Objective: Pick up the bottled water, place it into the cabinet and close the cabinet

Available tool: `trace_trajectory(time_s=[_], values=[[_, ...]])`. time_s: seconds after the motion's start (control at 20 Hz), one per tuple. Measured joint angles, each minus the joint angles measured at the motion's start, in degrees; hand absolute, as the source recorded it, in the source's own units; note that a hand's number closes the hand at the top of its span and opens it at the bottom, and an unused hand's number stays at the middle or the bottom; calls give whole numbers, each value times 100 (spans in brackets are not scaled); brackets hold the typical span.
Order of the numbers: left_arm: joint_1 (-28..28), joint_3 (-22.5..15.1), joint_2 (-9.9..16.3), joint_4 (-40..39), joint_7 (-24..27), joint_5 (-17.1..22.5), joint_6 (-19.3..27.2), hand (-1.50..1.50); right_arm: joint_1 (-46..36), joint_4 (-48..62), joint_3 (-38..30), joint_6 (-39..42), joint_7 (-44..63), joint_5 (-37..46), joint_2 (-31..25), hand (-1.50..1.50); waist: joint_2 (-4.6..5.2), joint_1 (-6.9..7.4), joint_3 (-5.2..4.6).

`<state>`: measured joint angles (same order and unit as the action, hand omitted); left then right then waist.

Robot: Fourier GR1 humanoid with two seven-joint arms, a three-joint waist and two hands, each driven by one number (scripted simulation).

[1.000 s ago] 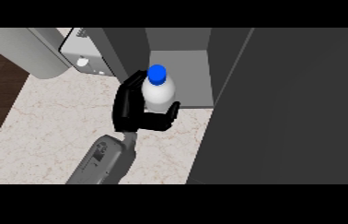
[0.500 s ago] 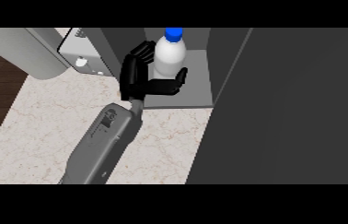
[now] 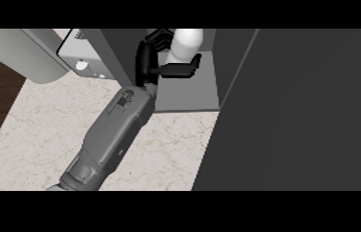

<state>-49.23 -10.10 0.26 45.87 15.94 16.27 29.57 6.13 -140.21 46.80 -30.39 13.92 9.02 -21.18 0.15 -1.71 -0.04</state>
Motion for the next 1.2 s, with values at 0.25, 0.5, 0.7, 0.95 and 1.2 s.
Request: trace_trajectory(time_s=[0.25, 0.5, 0.7, 0.95, 1.2], values=[[-439, 153, -11, -817, 286, -10, 127, 150, -24, -61, -37, 21, 49, -15, -95, -150, 3, -53, -2], [-915, 254, -7, -1749, 478, -243, 354, 150, -66, -28, -54, 33, -52, -83, -51, -150, 28, -86, 1], [-1016, 317, 28, -2309, 651, -335, 521, 150, -17, -60, -47, 3, -81, -94, -102, -150, 36, -104, 0], [-1200, 500, 19, -2920, 912, -275, 579, 150, 47, -36, -66, 30, -266, -167, -102, -150, 68, -147, 0], [-1333, 674, 39, -3345, 1113, -281, 627, 150, 51, -56, -81, 71, -307, -204, -184, -150, 89, -187, -2]])
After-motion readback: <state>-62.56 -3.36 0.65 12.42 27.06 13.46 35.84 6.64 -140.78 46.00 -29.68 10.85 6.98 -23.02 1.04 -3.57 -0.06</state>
